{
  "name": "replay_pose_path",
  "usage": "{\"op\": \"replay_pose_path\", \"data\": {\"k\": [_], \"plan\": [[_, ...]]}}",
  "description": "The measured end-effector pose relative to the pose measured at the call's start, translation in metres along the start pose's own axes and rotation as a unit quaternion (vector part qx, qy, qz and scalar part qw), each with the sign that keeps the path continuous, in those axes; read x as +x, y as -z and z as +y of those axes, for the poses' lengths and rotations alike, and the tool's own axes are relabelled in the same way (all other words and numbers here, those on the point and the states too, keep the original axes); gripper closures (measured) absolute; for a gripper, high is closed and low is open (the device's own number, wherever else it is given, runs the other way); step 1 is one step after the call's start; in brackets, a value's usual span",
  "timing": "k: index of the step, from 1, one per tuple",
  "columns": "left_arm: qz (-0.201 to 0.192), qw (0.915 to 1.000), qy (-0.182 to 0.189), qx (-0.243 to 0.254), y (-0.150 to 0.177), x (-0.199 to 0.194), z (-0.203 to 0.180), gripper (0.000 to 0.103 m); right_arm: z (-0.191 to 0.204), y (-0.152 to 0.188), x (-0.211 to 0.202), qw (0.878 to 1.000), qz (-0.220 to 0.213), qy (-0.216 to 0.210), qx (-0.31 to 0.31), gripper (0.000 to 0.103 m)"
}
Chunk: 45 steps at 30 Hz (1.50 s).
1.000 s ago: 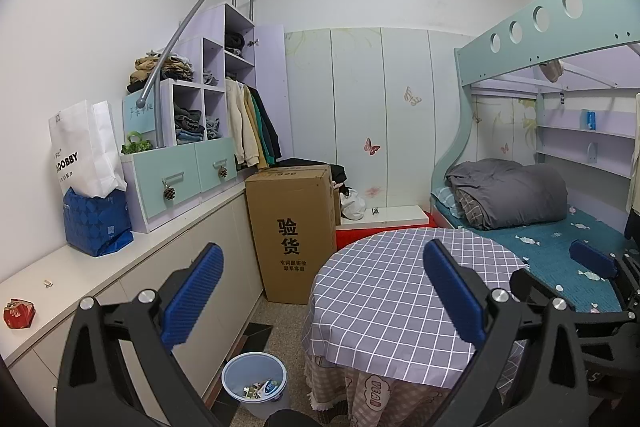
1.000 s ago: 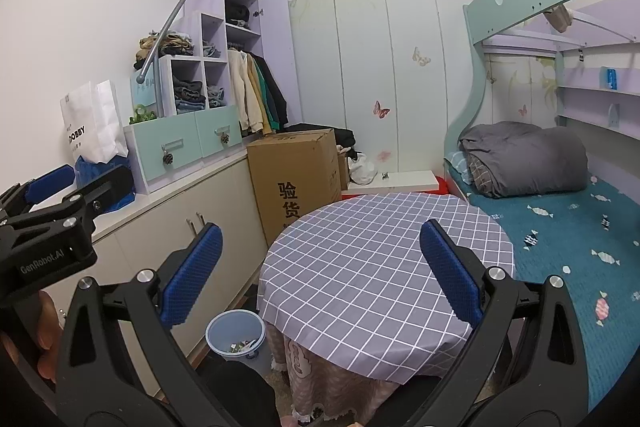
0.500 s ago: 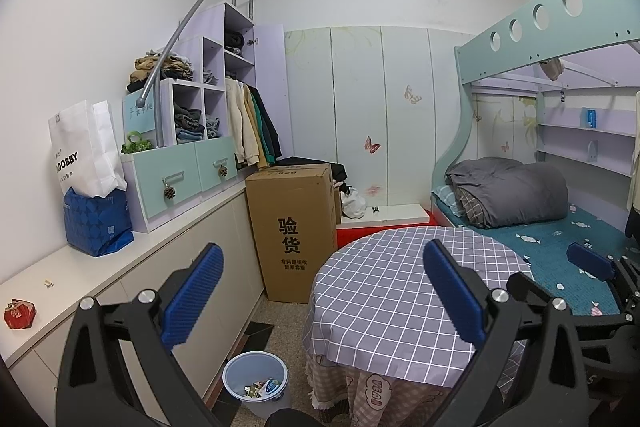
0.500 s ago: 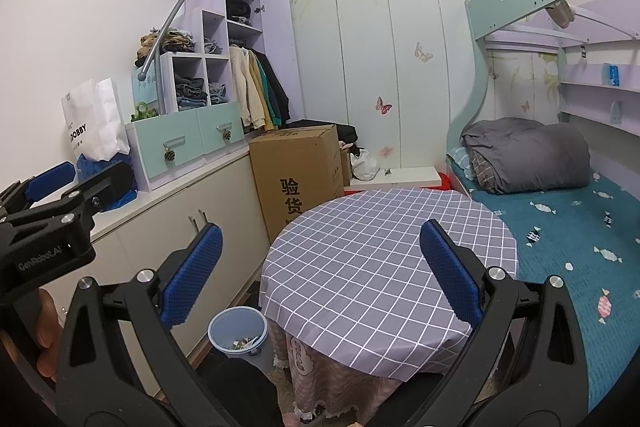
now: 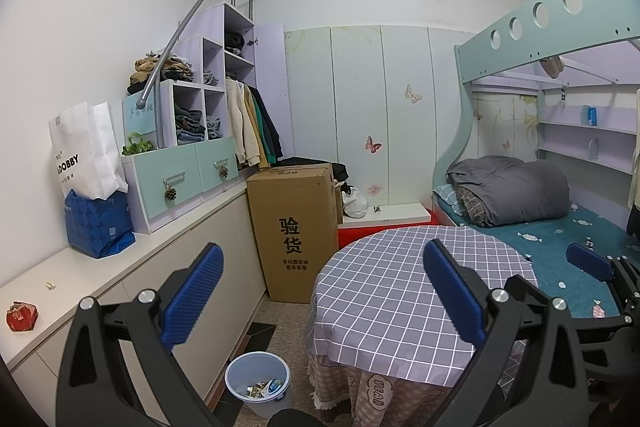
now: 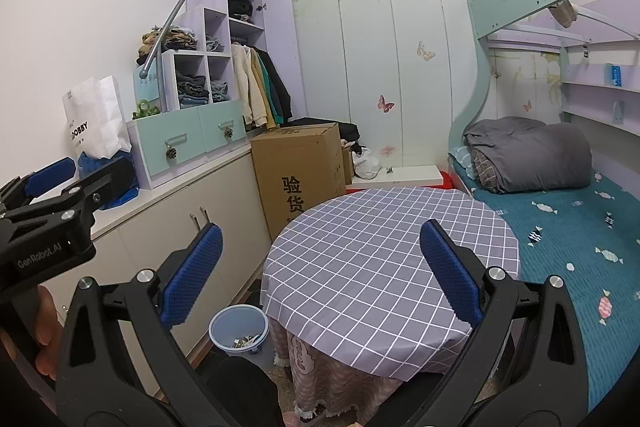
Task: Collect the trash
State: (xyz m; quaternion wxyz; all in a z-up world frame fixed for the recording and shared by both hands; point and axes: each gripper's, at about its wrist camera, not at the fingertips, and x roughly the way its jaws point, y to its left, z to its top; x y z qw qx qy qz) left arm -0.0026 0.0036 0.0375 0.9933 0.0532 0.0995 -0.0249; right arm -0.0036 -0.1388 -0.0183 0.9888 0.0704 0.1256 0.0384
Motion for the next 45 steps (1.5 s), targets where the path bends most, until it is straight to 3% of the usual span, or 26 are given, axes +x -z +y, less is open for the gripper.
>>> {"op": "replay_pose_path", "data": {"k": [45], "plan": [[0.006, 0.9999, 0.006, 0.010, 0.003, 0.010, 0.017, 0.005, 0.002, 0.004, 0.006, 1.000, 0.017, -0.011, -0.001, 0.006]]}}
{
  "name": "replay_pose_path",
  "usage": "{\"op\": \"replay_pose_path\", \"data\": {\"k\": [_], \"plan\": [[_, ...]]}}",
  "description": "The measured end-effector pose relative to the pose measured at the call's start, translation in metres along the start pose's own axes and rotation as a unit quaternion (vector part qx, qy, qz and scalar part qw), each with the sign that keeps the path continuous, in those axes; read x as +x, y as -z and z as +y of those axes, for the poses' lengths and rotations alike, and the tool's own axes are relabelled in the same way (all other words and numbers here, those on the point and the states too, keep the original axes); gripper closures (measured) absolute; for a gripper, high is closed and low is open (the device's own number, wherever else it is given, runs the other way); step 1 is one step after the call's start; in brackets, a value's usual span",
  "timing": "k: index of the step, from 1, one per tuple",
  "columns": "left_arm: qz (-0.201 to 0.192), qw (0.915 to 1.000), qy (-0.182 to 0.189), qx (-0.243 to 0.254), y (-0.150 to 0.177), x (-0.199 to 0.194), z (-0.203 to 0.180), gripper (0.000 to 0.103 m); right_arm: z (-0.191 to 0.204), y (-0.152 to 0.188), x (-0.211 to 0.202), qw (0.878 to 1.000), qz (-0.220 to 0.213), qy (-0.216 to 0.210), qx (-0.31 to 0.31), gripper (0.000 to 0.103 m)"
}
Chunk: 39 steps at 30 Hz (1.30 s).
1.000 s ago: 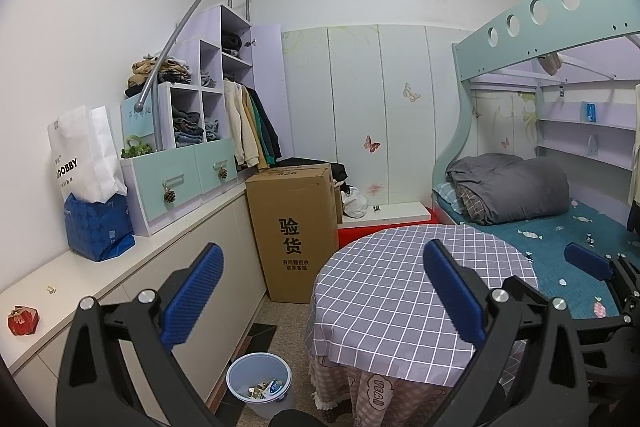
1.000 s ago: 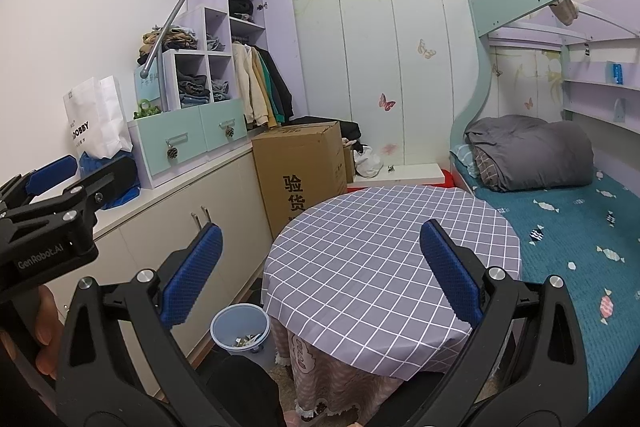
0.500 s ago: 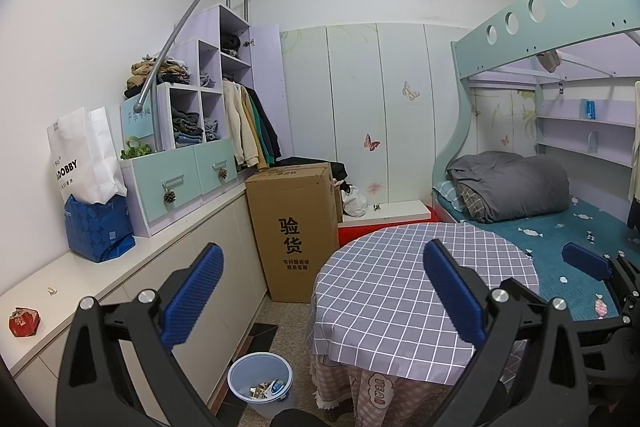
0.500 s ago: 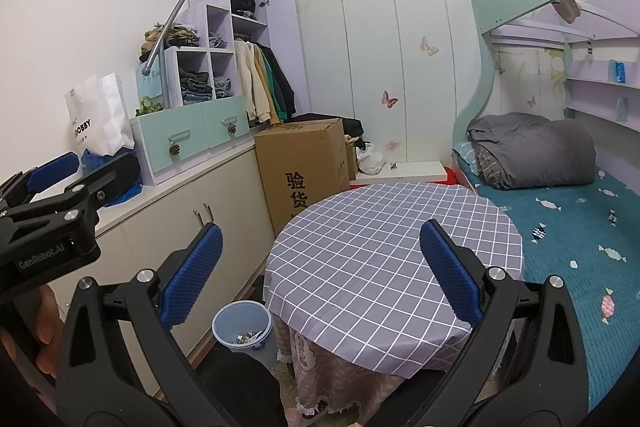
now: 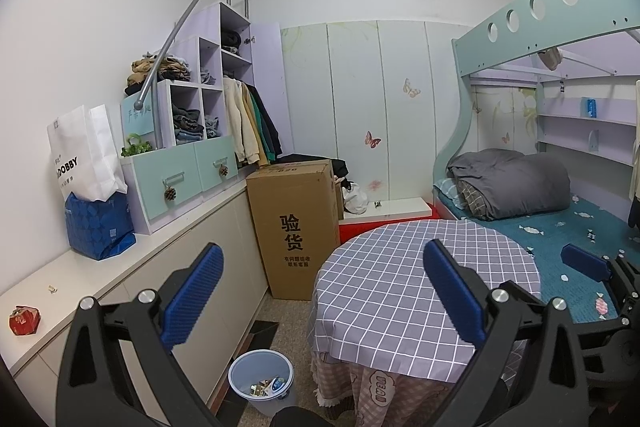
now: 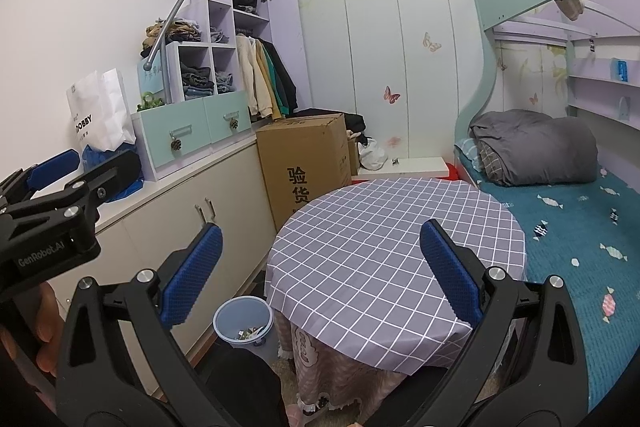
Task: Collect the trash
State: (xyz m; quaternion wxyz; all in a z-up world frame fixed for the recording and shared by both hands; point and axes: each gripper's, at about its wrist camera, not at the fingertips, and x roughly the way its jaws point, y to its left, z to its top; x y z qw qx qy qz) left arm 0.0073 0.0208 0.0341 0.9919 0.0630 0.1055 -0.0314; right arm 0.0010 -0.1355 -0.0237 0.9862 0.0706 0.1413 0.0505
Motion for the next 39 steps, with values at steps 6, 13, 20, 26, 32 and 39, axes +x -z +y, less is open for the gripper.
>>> {"op": "replay_pose_path", "data": {"k": [6, 13, 20, 26, 32, 39], "plan": [[0.001, 1.0000, 0.001, 0.001, 0.003, 0.001, 0.004, 0.005, 0.000, 0.000, 0.000, 1.000, 0.000, 0.000, 0.001, 0.006], [0.003, 1.0000, 0.001, 0.002, 0.005, 0.002, 0.007, 0.005, 0.000, 0.001, 0.000, 1.000, 0.001, 0.000, 0.001, 0.006], [0.003, 1.0000, 0.001, 0.001, 0.005, 0.002, 0.007, 0.005, -0.001, 0.007, 0.002, 1.000, 0.006, -0.003, 0.001, 0.006], [0.004, 1.0000, 0.001, 0.002, 0.005, 0.003, 0.008, 0.005, 0.000, 0.007, 0.002, 1.000, 0.007, -0.003, 0.001, 0.006], [0.004, 1.0000, 0.001, 0.002, 0.005, 0.003, 0.010, 0.005, -0.001, 0.010, 0.004, 1.000, 0.011, -0.006, 0.002, 0.006], [0.006, 1.0000, 0.002, 0.003, 0.007, 0.005, 0.011, 0.005, -0.001, 0.010, 0.004, 1.000, 0.012, -0.005, 0.002, 0.006]]}}
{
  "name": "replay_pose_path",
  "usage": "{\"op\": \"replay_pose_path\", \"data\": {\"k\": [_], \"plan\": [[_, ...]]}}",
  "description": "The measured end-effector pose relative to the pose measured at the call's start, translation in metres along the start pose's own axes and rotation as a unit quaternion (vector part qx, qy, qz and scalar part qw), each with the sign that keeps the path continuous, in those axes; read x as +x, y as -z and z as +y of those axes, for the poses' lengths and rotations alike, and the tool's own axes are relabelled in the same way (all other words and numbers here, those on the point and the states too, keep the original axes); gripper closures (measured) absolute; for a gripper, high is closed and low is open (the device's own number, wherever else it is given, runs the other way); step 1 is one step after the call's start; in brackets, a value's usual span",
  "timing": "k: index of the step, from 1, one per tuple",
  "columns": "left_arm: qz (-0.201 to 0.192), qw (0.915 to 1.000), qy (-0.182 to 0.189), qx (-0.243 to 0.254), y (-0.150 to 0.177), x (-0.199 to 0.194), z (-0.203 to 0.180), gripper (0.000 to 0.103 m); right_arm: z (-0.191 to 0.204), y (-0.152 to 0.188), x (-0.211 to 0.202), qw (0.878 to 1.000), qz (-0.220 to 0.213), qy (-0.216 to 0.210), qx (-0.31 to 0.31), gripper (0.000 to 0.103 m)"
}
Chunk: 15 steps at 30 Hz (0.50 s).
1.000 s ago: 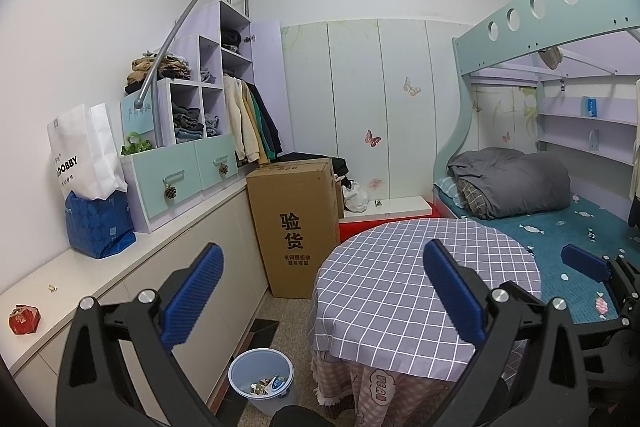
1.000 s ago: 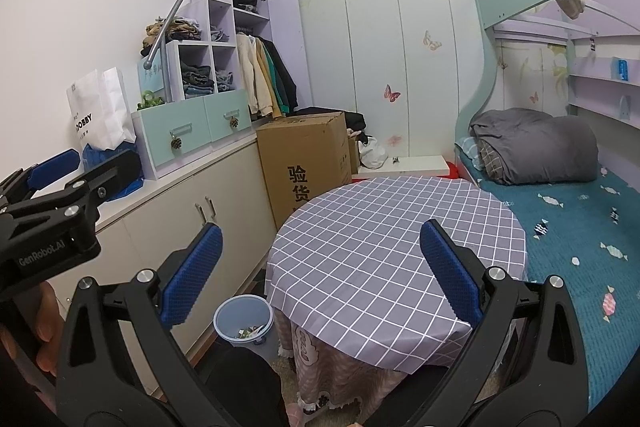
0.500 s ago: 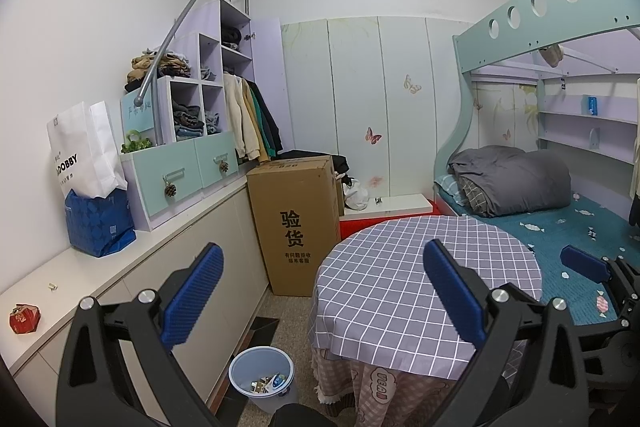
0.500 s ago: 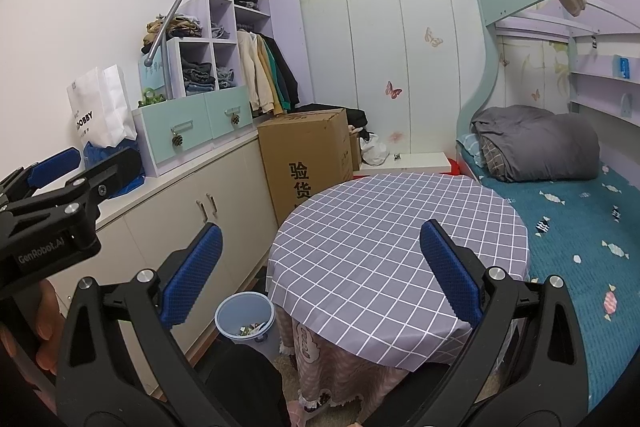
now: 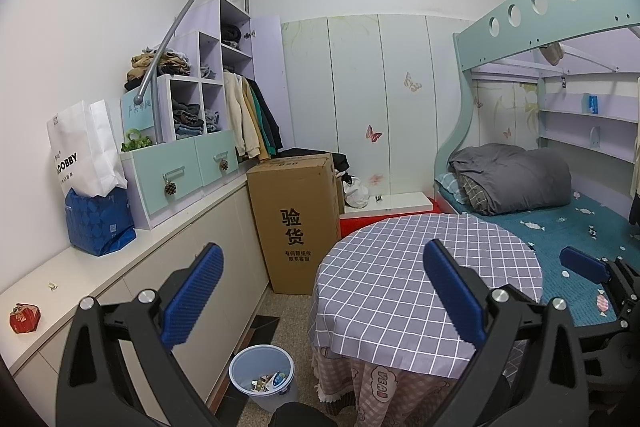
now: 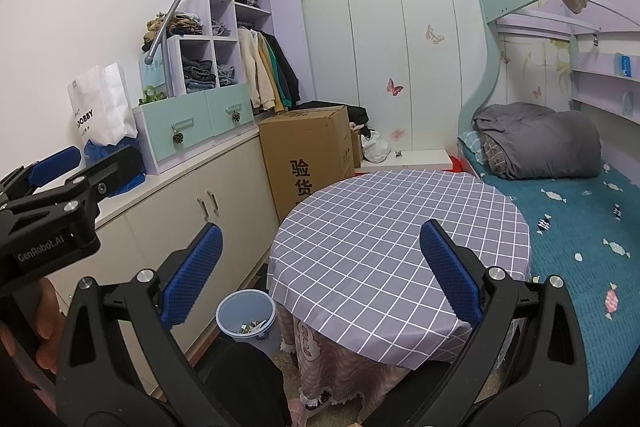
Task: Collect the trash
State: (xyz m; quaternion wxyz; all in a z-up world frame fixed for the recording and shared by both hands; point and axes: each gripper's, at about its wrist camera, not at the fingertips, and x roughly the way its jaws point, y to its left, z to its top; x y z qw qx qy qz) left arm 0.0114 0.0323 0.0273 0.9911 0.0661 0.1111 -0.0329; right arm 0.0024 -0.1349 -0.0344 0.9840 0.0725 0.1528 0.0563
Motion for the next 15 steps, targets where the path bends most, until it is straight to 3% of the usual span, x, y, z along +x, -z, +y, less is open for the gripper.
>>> {"op": "replay_pose_path", "data": {"k": [15], "plan": [[0.022, 0.9997, 0.007, -0.004, 0.015, 0.021, 0.004, 0.005, -0.016, 0.003, 0.011, 1.000, 0.019, 0.002, 0.009, 0.006]]}}
